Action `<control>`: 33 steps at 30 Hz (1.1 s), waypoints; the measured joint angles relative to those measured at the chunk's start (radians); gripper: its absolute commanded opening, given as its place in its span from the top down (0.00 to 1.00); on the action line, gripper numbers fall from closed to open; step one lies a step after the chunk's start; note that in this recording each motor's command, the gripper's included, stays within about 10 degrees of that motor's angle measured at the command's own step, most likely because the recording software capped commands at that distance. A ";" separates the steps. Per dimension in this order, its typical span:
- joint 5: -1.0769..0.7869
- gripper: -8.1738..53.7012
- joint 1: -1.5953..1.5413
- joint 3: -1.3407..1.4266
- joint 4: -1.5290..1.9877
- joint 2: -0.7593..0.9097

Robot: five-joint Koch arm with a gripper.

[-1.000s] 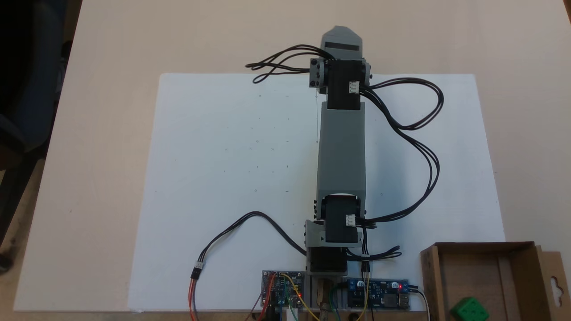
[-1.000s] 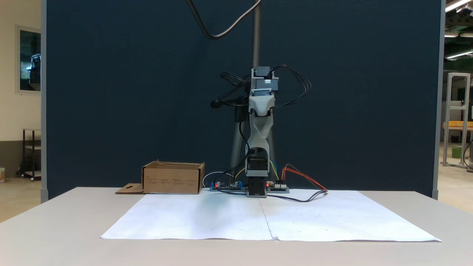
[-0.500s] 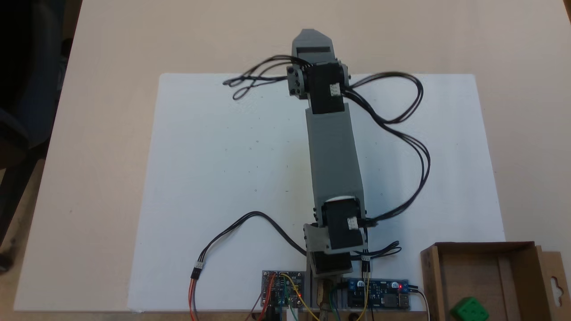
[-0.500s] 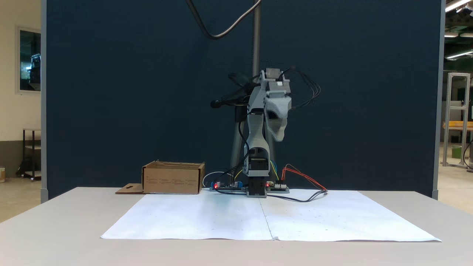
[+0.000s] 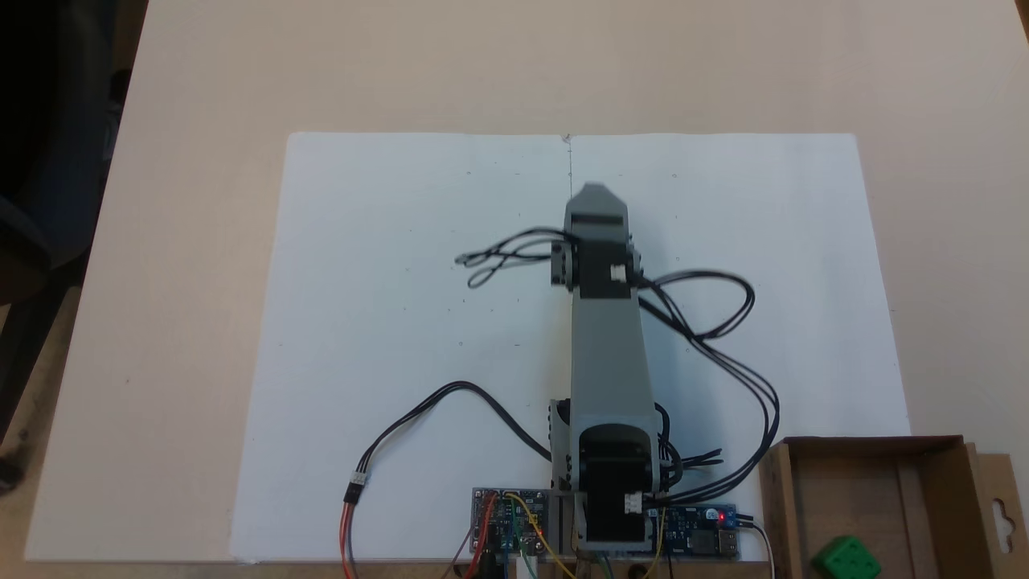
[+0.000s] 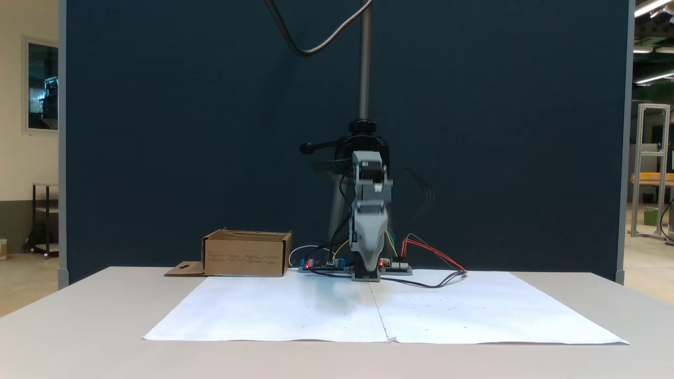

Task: Grasp a green dice and put it in the bin.

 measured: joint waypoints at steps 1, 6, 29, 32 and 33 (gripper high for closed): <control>-0.012 0.14 0.003 0.044 -0.071 0.014; -0.032 0.14 0.006 0.198 -0.275 0.051; -0.135 0.16 0.015 0.698 -1.006 0.176; -0.137 0.16 0.034 0.733 -1.078 0.176; -0.140 0.16 0.031 0.752 -1.127 0.176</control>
